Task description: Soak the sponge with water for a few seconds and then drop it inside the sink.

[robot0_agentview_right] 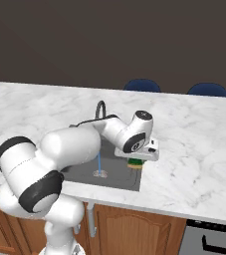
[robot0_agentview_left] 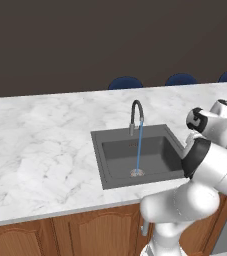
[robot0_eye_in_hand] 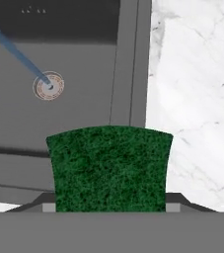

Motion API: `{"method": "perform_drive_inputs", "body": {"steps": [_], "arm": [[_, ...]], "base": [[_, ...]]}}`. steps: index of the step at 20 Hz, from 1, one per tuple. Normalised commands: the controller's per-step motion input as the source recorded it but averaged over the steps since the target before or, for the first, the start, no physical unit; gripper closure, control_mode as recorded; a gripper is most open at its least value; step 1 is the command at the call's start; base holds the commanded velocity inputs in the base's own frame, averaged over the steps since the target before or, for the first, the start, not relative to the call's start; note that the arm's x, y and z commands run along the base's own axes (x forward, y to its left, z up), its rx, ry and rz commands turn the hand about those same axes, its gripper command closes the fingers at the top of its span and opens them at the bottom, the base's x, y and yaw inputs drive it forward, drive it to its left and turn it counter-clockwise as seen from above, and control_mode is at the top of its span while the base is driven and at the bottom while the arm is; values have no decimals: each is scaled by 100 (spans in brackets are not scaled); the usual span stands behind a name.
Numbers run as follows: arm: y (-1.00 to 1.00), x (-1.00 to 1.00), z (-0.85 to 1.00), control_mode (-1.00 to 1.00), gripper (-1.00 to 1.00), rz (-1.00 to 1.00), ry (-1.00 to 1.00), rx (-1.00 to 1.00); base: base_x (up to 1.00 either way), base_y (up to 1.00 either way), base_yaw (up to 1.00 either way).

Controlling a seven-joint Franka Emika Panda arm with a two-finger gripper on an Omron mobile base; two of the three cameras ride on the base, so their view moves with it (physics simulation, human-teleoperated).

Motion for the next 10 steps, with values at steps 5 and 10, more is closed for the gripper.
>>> {"method": "perform_drive_inputs", "body": {"steps": [5,10], "arm": [[7,0,8,-100,100,37,0,1],[9,0,-7,-100,100,34,0,9]], "base": [[0,0,0],[0,0,0]]}}
